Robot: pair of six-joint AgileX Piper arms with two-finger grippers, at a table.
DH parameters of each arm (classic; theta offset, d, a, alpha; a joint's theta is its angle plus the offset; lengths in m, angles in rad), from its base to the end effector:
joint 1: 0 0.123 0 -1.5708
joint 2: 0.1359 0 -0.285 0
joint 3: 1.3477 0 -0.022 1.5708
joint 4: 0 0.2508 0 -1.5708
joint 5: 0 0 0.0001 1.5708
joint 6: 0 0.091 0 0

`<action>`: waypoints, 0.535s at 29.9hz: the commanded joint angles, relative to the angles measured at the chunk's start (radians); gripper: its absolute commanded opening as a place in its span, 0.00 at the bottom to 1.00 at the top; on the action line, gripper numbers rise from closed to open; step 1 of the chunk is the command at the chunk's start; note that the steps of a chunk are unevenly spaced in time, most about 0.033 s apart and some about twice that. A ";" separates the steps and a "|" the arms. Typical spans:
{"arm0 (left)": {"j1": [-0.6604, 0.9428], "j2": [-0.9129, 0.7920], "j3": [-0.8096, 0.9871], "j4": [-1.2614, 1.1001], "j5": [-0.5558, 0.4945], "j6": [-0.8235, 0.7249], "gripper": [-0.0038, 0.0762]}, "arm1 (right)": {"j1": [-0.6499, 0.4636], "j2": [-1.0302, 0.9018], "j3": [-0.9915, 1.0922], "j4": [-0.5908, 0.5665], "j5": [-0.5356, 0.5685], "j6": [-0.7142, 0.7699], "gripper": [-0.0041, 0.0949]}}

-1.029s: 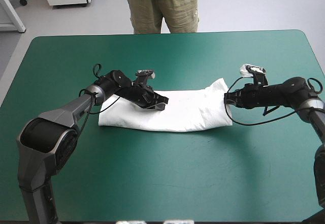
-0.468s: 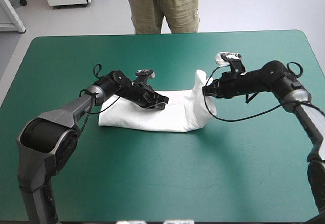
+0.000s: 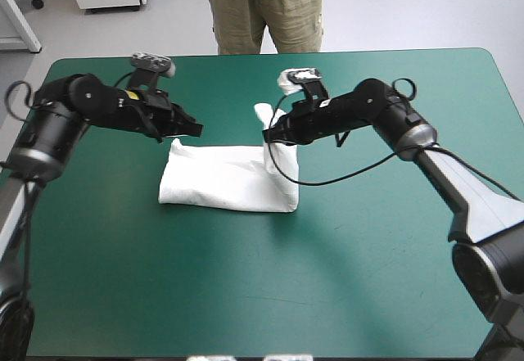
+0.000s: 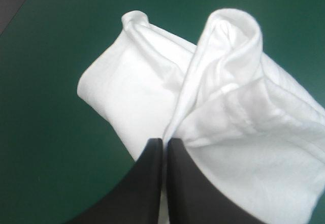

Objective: Fold the cloth

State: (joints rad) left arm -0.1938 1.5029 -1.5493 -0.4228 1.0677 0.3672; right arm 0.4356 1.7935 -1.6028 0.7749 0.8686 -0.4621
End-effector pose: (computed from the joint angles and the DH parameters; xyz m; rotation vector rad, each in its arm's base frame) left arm 0.3058 -0.0934 0.3963 0.5775 2.3702 -0.4698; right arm 0.3467 0.2150 0.3304 -0.6723 2.3123 0.9233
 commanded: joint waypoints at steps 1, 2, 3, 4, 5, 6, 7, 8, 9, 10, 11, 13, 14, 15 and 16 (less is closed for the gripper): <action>0.010 -0.144 -0.045 0.105 0.009 -0.075 0.04 | 0.078 0.032 -0.147 0.000 -0.025 0.048 0.03; 0.010 -0.180 -0.045 0.132 0.006 -0.088 0.04 | 0.103 0.063 -0.191 -0.025 -0.022 0.074 0.03; 0.010 -0.199 -0.045 0.152 0.007 -0.098 0.04 | 0.128 0.095 -0.238 -0.055 -0.021 0.101 0.03; 0.010 -0.220 -0.045 0.163 0.007 -0.106 0.04 | 0.146 0.123 -0.288 -0.080 -0.018 0.124 0.03; 0.012 -0.236 -0.045 0.178 0.009 -0.115 0.04 | 0.167 0.158 -0.340 -0.107 -0.012 0.150 0.03; 0.017 -0.248 -0.045 0.185 0.013 -0.119 0.04 | 0.187 0.195 -0.396 -0.129 -0.005 0.169 0.03; 0.017 -0.256 -0.045 0.194 0.020 -0.122 0.04 | 0.205 0.232 -0.441 -0.144 0.005 0.188 0.03; 0.017 -0.261 -0.045 0.198 0.029 -0.122 0.04 | 0.222 0.271 -0.497 -0.158 0.014 0.208 0.03; 0.017 -0.261 -0.045 0.198 0.041 -0.122 0.04 | 0.237 0.309 -0.552 -0.170 0.026 0.229 0.03; 0.017 -0.263 -0.045 0.198 0.051 -0.122 0.04 | 0.251 0.347 -0.605 -0.183 0.042 0.251 0.03; 0.017 -0.263 -0.045 0.198 0.062 -0.124 0.04 | 0.263 0.377 -0.647 -0.194 0.055 0.265 0.03; 0.017 -0.261 -0.045 0.198 0.069 -0.126 0.04 | 0.287 0.446 -0.745 -0.195 0.085 0.282 0.03; 0.017 -0.261 -0.045 0.198 0.069 -0.132 0.04 | 0.296 0.471 -0.790 -0.192 0.092 0.282 0.03; 0.017 -0.261 -0.045 0.198 0.067 -0.135 0.04 | 0.307 0.498 -0.832 -0.190 0.093 0.285 0.03; 0.017 -0.261 -0.045 0.198 0.063 -0.134 0.04 | 0.318 0.523 -0.868 -0.190 0.093 0.285 0.03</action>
State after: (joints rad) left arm -0.1766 1.2656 -1.5663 -0.2121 1.1788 0.2476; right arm 0.7293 2.3340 -2.3474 0.5539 0.9831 -0.1853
